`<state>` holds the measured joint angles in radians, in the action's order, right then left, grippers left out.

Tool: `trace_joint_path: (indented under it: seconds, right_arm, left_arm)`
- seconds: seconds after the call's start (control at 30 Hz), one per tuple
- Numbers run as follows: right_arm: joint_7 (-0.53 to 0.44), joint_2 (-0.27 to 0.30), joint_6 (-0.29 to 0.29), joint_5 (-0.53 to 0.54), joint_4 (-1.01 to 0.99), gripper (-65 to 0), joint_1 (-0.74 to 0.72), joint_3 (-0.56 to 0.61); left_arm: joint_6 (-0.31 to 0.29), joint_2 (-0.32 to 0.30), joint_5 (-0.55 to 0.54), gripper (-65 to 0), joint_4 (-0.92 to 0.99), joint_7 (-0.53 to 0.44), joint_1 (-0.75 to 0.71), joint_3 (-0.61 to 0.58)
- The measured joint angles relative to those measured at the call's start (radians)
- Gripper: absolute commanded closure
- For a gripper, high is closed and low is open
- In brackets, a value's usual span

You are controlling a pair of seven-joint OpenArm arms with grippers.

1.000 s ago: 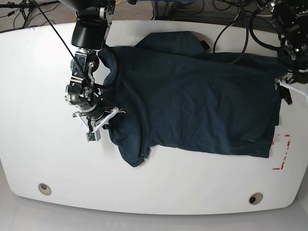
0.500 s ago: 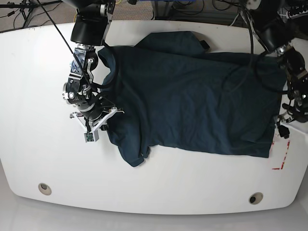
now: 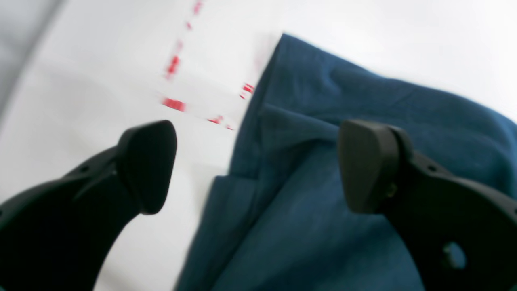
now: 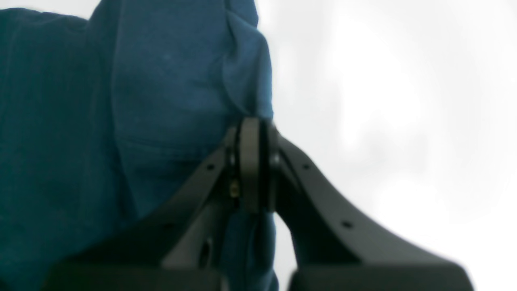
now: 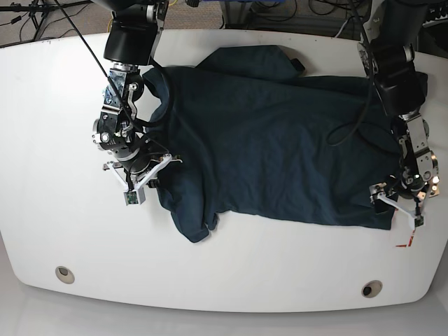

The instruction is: Fold the T-shirt properly

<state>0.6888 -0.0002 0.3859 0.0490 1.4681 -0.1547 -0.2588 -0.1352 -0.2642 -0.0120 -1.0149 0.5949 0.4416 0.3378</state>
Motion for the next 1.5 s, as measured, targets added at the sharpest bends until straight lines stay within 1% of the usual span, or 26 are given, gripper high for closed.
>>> trace_joint_path:
  seconds: [0.03, 0.23, 0.43, 0.6, 0.67, 0.73, 0.83, 1.17, 1.23, 1.4, 1.5]
  right_arm:
    - [0.001, 0.000, 0.000, -0.001, 0.000, -0.3, -0.001, 0.000]
    - [0.000, 0.002, 0.000, 0.000, 0.000, -0.3, 0.000, -0.001]
    - [0.000, 0.000, 0.000, 0.000, 0.001, -0.3, 0.000, -0.001]
    - [0.000, 0.000, 0.000, 0.000, 0.001, -0.3, 0.000, -0.001]
    - [0.000, 0.000, 0.000, 0.000, 0.001, -0.3, 0.000, -0.001]
    - [0.000, 0.000, 0.000, 0.000, 0.001, -0.3, 0.000, -0.001]
    - [0.000, 0.000, 0.000, 0.000, 0.001, -0.3, 0.000, -0.001]
    - [0.000, 0.000, 0.000, 0.000, 0.001, -0.3, 0.000, -0.001]
    - [0.000, -0.006, 0.000, 0.000, 0.001, -0.3, 0.000, -0.001]
    - [0.000, -0.017, 0.000, 0.000, 0.001, -0.3, 0.000, -0.002]
    - [0.000, -0.022, 0.000, 0.000, 0.001, -0.3, 0.000, 0.001]
  left_arm:
    - [-0.008, -0.005, -0.001, -59.7, 0.038, -0.029, 0.008, -0.009]
    - [-0.007, -0.014, -0.003, -59.7, 0.192, -0.100, 0.056, -0.019]
    - [-0.003, -0.021, -0.003, -59.4, 0.276, -0.120, 0.089, -0.019]
    - [-0.004, -0.019, -0.003, -58.9, 0.303, -0.142, 0.096, -0.019]
    - [-0.003, -0.016, -0.003, -56.8, 0.303, -0.142, 0.093, -0.019]
    - [-0.003, -0.016, -0.003, -53.2, 0.303, -0.141, 0.092, -0.019]
    - [-0.004, -0.014, -0.003, -51.5, 0.303, -0.140, 0.090, -0.019]
    - [-0.004, -0.014, -0.003, -51.9, 0.303, -0.140, 0.090, -0.019]
    - [-0.004, -0.013, -0.003, -53.3, 0.303, -0.140, 0.090, -0.019]
    - [-0.004, 0.001, -0.003, -59.6, 0.303, -0.142, 0.091, -0.017]
    - [-0.005, 0.014, -0.003, -59.7, 0.303, -0.140, 0.090, -0.018]
